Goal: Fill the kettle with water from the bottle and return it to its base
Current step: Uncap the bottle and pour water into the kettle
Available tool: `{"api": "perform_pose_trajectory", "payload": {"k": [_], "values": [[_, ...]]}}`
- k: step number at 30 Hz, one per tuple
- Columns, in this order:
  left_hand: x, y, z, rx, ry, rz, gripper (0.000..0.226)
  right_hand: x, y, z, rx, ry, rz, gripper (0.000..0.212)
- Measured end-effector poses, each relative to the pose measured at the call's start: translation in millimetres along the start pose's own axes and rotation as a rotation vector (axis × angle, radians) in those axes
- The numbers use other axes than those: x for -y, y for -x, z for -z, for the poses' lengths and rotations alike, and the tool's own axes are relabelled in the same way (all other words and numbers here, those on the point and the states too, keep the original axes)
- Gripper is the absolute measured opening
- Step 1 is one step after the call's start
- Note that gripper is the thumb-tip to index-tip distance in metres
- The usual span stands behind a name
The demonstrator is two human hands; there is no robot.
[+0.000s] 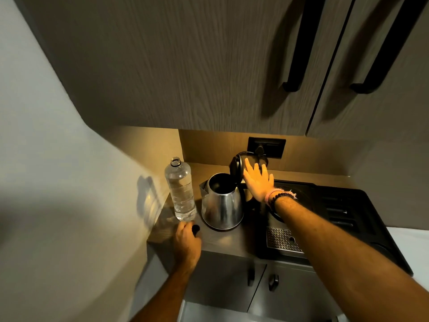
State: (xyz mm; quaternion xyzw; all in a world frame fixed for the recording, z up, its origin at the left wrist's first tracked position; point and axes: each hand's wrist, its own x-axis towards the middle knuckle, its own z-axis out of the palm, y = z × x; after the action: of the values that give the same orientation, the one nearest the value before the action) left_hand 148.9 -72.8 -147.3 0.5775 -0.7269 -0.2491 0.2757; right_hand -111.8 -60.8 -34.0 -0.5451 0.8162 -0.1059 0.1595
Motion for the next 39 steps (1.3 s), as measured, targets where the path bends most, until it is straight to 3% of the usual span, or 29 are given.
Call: {"api": "perform_pose_trajectory", "payload": {"k": [7, 12, 15, 18, 22, 28, 30, 35, 39], "values": [[20.0, -15.8, -10.6, 0.033, 0.061, 0.112, 0.052, -2.0, 0.1, 0.7, 0.002, -0.033, 0.025, 0.075], [-4.9, -43.7, 15.4, -0.304, 0.292, 0.086, 0.105, -1.6, -0.7, 0.6, 0.002, -0.029, 0.035, 0.073], [-33.0, -76.3, 32.3, -0.288, 0.373, 0.098, 0.119, -0.8, -1.4, 1.2, 0.007, -0.033, 0.031, 0.077], [-47.4, -96.7, 37.3, -0.270, 0.378, 0.127, 0.115, -2.9, -1.2, 1.2, -0.001, -0.046, 0.044, 0.070], [-48.3, -105.5, 37.4, -0.275, 0.352, 0.163, 0.094, -1.5, 0.5, 2.3, -0.005, -0.083, 0.044, 0.059], [-39.9, -97.5, 55.4, -0.315, 0.249, -0.059, 0.073, -1.4, 1.9, -0.6, -0.036, -0.087, 0.035, 0.058], [-40.3, -96.2, 67.1, -0.262, 0.208, -0.119, 0.076, -1.6, 2.0, -0.3, -0.041, -0.100, 0.027, 0.060], [-57.7, -96.4, 99.2, 0.058, 0.005, -0.228, 0.085, 3.2, 4.6, 4.1, -0.019, -0.184, -0.027, 0.090], [-78.5, -90.8, 108.8, 0.238, -0.244, -0.230, 0.094, 3.1, 5.7, 6.0, -0.006, -0.206, -0.037, 0.087]]}}
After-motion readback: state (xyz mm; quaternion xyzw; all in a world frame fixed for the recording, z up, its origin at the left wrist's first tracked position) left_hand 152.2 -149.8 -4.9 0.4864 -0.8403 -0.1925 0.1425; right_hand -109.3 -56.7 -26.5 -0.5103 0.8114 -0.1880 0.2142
